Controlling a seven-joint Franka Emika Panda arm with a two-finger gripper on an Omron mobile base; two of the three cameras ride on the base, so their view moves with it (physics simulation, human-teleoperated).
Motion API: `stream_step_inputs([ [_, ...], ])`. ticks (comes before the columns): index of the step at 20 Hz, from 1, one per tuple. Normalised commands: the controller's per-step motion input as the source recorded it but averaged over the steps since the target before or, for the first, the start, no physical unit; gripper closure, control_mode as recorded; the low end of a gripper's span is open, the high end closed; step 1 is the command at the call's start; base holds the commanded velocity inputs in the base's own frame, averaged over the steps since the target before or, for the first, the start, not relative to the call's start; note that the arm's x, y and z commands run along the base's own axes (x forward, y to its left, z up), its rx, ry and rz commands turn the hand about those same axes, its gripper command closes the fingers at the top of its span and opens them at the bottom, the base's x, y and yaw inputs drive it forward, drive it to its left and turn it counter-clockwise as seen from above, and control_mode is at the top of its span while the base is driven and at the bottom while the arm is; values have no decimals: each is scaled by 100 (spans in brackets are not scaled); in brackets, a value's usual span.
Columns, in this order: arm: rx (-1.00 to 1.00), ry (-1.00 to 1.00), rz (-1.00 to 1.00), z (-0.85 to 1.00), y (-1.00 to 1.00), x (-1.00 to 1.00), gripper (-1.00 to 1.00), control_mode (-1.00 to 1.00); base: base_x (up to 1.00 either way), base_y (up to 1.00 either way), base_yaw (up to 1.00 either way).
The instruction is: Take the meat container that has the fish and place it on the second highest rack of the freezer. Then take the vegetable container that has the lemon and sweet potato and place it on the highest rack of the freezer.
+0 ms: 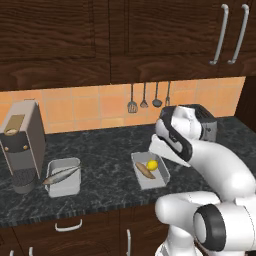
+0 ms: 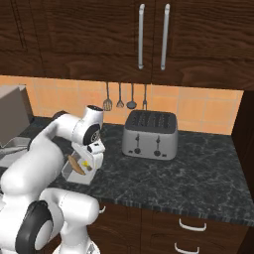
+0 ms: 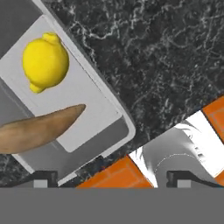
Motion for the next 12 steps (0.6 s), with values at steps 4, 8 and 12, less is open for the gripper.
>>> stream_step_inputs([
  [4, -21, 21, -13, -86, 0, 33, -100, -100, 0, 0, 0],
  [8, -10, 3, 0, -43, -13, 4, -100, -100, 0, 0, 0],
  [12, -8, -3, 0, -53, 0, 0, -100, -100, 0, 0, 0],
])
